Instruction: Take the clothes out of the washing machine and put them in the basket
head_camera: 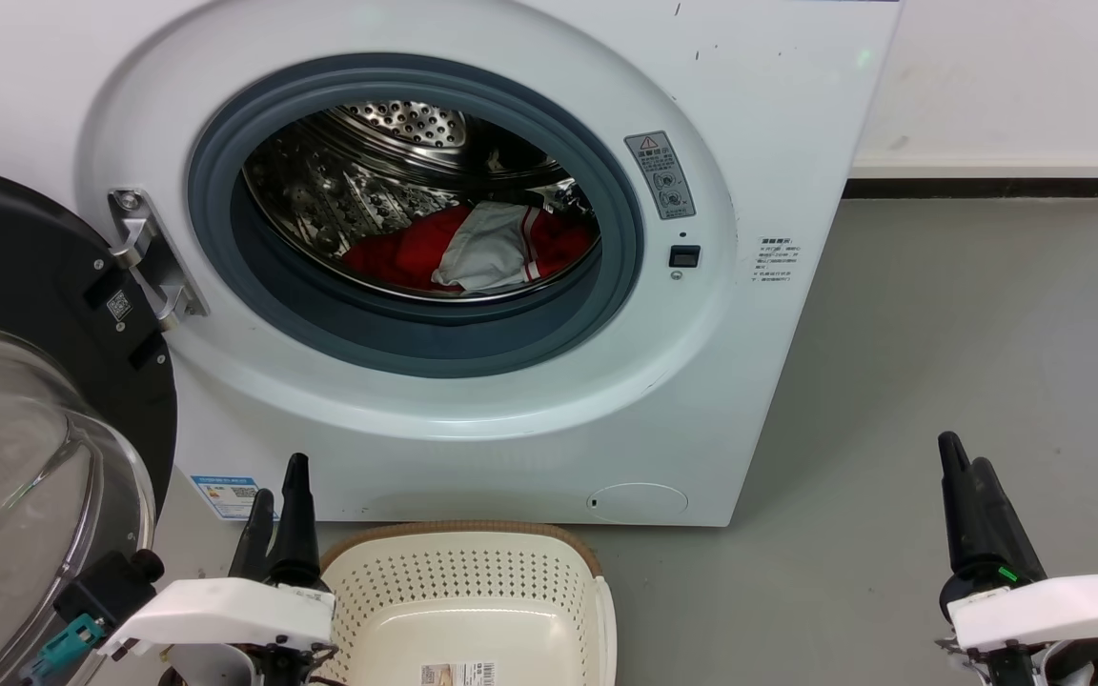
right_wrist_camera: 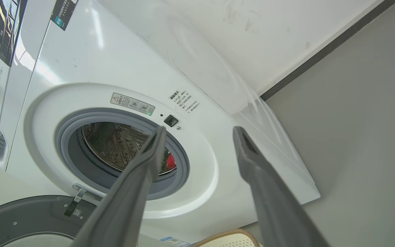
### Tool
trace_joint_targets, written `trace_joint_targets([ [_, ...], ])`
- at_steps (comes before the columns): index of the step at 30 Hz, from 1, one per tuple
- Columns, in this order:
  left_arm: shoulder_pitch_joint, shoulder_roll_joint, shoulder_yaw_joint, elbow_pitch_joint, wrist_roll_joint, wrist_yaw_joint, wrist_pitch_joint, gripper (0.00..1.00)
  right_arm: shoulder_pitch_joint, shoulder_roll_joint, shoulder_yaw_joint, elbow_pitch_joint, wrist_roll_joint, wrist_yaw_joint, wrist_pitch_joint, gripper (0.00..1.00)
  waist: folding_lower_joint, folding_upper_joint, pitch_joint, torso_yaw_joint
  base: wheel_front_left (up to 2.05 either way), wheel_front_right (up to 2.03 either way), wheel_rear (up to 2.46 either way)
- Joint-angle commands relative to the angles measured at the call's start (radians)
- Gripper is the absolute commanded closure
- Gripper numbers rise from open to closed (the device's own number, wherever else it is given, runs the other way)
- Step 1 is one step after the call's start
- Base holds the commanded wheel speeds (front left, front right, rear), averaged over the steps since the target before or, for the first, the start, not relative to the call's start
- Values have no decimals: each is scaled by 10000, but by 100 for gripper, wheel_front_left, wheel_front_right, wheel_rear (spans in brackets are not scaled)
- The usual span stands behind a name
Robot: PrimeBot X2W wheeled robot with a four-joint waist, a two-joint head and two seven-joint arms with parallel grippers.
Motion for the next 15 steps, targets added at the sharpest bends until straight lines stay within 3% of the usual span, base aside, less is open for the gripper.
trace_joint_targets([
  [1, 9, 28, -54, -203, 353, 67, -105, 0, -14, -29, 37, -242, -422, 1, -106, 0, 0, 0, -2, -2, 0, 0, 0],
  [15, 264, 33, -336, -438, 2456, 405, -550, 0, 274, -29, 232, -691, -2849, 1, -552, 0, 0, 0, -45, -17, 0, 0, 0],
])
